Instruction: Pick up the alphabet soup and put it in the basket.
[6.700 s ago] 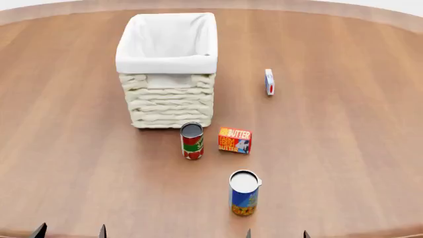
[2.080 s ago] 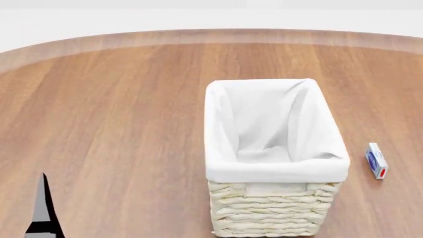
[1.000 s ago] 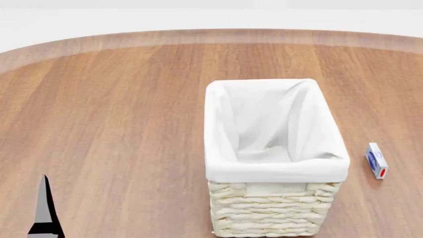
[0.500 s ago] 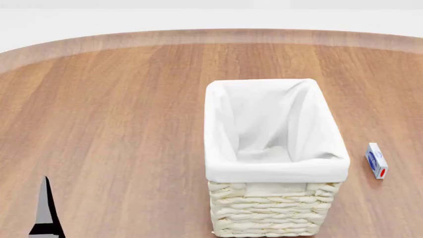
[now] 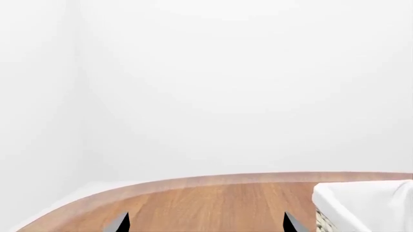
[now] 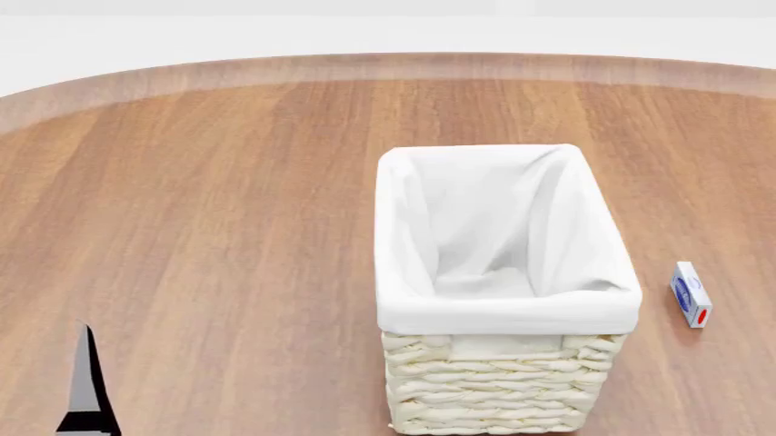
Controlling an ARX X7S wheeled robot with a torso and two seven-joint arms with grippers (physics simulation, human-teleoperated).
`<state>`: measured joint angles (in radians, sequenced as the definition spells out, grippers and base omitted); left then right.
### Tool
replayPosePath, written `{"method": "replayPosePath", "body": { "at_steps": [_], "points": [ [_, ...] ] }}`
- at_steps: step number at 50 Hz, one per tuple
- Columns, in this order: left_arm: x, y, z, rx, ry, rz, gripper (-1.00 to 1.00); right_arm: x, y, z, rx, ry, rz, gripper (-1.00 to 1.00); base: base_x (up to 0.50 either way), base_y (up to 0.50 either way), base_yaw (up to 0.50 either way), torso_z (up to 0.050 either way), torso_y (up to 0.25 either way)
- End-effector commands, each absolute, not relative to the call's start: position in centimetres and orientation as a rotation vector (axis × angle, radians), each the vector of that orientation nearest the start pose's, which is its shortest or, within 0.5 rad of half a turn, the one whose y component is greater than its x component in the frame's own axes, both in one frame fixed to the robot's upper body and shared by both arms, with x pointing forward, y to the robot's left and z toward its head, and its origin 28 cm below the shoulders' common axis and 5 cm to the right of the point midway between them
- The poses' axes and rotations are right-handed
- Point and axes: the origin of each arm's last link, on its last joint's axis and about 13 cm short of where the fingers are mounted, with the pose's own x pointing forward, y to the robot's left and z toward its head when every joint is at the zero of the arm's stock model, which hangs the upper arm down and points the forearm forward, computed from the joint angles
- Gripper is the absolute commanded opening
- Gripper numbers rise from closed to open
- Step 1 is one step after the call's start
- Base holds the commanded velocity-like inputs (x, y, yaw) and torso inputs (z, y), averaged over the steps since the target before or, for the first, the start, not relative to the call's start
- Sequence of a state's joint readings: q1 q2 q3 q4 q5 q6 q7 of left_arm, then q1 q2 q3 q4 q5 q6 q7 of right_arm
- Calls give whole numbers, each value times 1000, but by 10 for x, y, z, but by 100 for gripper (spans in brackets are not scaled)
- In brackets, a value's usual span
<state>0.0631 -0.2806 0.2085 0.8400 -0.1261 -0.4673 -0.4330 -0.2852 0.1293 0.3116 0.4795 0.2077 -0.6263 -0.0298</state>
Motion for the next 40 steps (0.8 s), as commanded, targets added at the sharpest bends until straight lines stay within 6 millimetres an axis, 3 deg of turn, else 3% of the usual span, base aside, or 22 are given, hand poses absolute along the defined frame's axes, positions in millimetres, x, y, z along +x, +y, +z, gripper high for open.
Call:
{"method": "replayPosePath", "body": {
  "at_steps": [1,18,19,32,36,40],
  "points": [
    [163,200,133,68,-272,95,100,91,-199,-79,-19,94,-384,100,0,0,0,0,0],
    [164,200,133,66,-272,95,100,95,-195,-85,21,89,-381,100,0,0,0,0,0],
    [164,200,133,66,-272,96,100,95,-195,-84,23,89,-380,-100,0,0,0,0,0],
    [164,200,131,65,-269,97,100,99,-192,-81,27,77,-368,-100,0,0,0,0,0],
    [165,200,131,66,-268,96,100,105,-190,-59,12,32,-355,-100,3,0,1,0,0],
    [165,200,131,65,-267,96,100,116,-186,-19,14,-68,-315,-100,0,0,0,0,0]
  ]
}}
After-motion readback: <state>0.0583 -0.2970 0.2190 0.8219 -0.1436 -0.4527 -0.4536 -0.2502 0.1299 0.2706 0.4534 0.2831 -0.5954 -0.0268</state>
